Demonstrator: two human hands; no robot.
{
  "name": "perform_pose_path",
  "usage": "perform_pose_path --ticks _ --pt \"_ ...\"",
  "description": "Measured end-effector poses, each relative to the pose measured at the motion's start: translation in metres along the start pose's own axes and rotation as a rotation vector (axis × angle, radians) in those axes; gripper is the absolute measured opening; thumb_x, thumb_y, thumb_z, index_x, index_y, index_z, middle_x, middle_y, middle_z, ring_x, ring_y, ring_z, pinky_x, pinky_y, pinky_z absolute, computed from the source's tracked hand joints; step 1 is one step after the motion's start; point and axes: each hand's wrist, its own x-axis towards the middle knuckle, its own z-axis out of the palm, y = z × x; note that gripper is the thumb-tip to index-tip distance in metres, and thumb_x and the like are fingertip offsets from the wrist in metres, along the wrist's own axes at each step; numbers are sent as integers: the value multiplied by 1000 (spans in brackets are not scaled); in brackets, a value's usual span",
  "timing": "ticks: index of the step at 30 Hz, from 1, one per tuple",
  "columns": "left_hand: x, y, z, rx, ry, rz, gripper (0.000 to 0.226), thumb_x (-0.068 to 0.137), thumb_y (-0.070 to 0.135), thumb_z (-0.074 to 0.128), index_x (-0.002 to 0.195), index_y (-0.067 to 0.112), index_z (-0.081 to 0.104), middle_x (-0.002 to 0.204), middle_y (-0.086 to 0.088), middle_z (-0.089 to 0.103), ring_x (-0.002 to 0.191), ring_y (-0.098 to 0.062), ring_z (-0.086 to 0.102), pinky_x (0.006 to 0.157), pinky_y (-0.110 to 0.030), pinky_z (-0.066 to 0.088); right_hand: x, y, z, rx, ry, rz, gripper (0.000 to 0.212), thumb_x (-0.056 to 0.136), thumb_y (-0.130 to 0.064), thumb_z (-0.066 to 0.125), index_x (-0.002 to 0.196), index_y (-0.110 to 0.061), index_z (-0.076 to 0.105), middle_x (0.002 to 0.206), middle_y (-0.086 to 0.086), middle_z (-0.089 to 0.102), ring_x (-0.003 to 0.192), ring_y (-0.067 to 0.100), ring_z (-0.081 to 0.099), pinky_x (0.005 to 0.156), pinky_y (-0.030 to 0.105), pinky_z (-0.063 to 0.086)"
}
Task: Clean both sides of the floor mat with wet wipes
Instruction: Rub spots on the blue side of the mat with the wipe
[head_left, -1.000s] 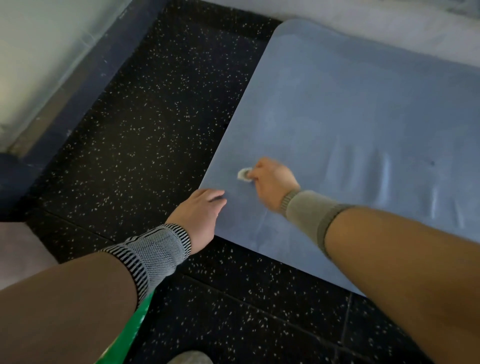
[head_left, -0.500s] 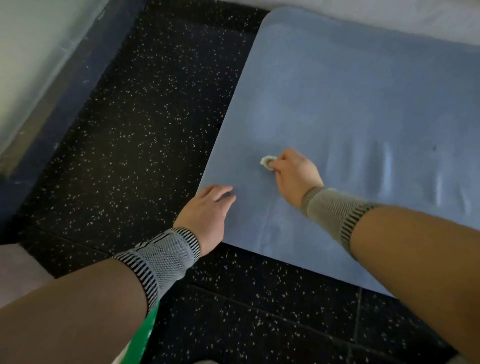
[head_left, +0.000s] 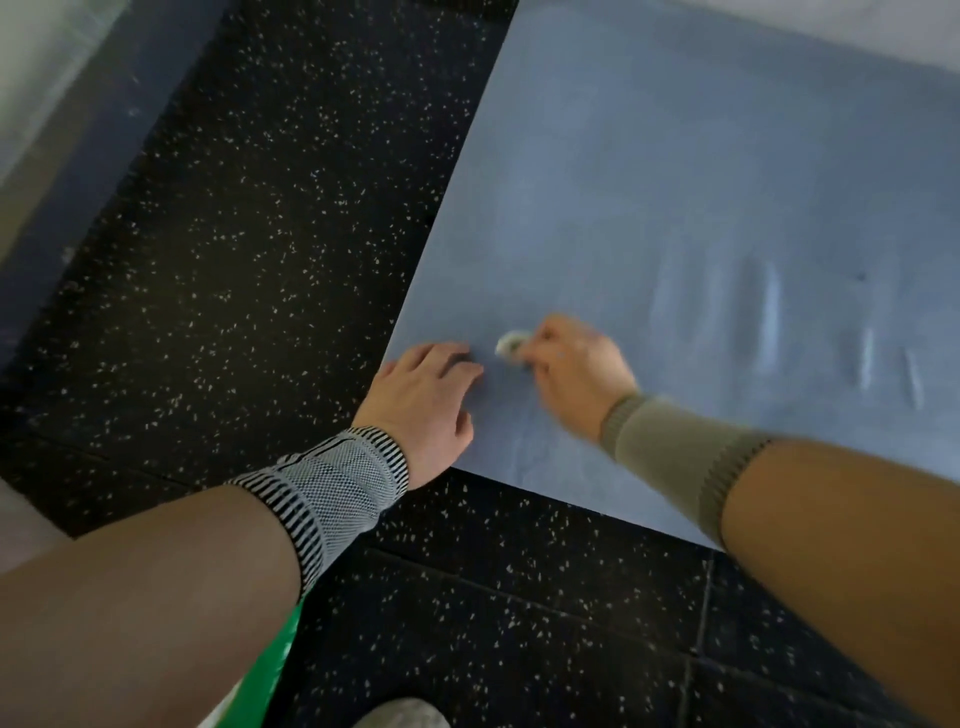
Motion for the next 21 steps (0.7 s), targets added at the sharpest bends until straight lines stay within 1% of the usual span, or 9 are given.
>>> perform_pose_path --ticks 4,6,9,10,12,16,18,20,21 --pt "0 12 -3 -15 -16 -60 55 89 35 55 141 22 41 151 4 29 139 -19 26 113 -42 30 -63 -15 3 -5 -346 -279 29 90 -6 54 114 -15 67 107 8 57 93 29 57 80 36 49" --pt "1 14 -4 -8 -17 -53 55 89 33 55 142 22 41 151 5 29 139 -18 26 113 -41 31 -32 0 -4 -84 -247 -272 29 93 -8 49 116 -14 65 112 10 57 98 31 57 82 35 46" --pt "3 13 -6 -3 -29 -15 54 92 30 54 143 20 40 151 4 30 139 -18 27 114 -36 30 39 28 -19 -103 47 17 29 94 -14 47 117 -13 65 116 12 56 104 32 55 88 31 39" --pt "2 13 -7 1 -35 -9 54 92 29 53 144 19 39 151 3 30 139 -17 27 115 -36 30 53 31 -20 -105 71 81 29 95 -14 47 118 -15 65 117 12 55 106 32 55 90 31 40" --pt "0 13 -8 1 -44 -16 54 93 27 53 145 19 37 151 3 30 139 -17 26 116 -35 29 50 24 -13 -122 13 72 31 95 -15 46 121 -19 63 119 11 53 110 32 53 92 30 40" --pt "-3 17 -6 -26 -36 -41 56 91 17 54 144 18 37 151 3 29 138 -18 27 116 -36 28 -42 -9 8 -39 -277 -270 34 93 -12 50 124 -24 59 115 2 52 104 22 54 86 29 43" --pt "-1 19 -6 -31 -36 -55 59 90 11 55 145 17 35 152 3 29 139 -18 25 115 -35 28 -64 -4 0 1 -407 -358 36 93 -10 51 124 -26 61 114 -2 53 104 19 53 86 28 44" --pt "2 20 -7 -28 -24 -67 61 89 9 55 146 17 34 152 3 30 140 -17 25 116 -33 27 -40 11 -8 -80 -331 -340 36 95 -9 46 124 -25 61 118 1 54 107 22 54 87 29 42" --pt "2 22 -7 -21 -20 -64 60 90 10 55 146 17 34 152 3 30 140 -17 25 116 -33 27 -19 19 -12 -107 -232 -245 35 95 -11 44 124 -23 61 119 4 54 107 25 54 87 29 39"
